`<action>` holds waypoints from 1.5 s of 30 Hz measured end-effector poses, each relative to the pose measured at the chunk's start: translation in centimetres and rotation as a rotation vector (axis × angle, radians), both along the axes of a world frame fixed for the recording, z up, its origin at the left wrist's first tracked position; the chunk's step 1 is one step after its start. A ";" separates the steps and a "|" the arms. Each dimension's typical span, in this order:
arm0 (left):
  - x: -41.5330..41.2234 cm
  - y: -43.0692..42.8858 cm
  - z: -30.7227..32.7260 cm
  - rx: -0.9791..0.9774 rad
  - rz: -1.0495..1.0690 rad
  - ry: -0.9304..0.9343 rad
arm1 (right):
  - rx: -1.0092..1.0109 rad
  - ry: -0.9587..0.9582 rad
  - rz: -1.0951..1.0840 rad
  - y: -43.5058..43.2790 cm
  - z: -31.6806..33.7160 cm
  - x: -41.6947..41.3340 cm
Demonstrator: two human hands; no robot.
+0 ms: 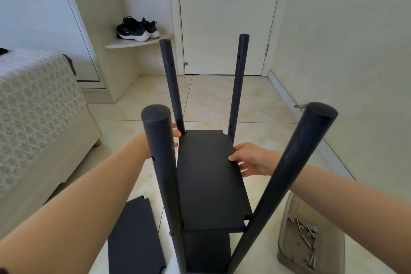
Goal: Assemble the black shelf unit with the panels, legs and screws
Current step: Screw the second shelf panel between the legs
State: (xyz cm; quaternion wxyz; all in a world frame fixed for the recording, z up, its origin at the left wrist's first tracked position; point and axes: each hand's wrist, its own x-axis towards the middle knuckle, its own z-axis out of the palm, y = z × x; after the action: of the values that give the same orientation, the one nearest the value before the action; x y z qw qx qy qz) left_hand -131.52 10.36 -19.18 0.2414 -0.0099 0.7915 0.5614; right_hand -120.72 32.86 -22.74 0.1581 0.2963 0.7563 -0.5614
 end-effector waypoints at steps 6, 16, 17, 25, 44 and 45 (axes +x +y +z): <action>2.2 -2.4 1.8 -0.118 -0.131 0.122 | -0.010 -0.037 0.001 -0.3 1.0 0.6; 11.0 -6.8 5.4 -0.581 -0.386 0.026 | -0.078 0.145 0.063 0.6 6.3 8.4; 11.8 -7.1 5.6 -0.639 -0.419 0.002 | -0.065 0.157 0.074 0.6 6.6 9.4; 17.1 -7.6 5.0 -0.611 -0.400 -0.057 | 0.347 0.160 0.416 -0.6 7.3 15.3; 27.4 4.5 -7.0 0.535 0.188 -0.368 | 0.475 0.494 0.410 -1.8 7.5 19.4; 27.1 4.6 -7.5 0.576 0.214 -0.366 | 0.472 0.490 0.412 -1.8 7.3 19.2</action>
State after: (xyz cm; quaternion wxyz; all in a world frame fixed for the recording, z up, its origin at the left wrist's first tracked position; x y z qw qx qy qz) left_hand -104.45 14.96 -26.71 0.3118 -0.1246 0.5388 0.7726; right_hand -101.47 31.11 -15.41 0.0099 0.0241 0.9234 -0.3829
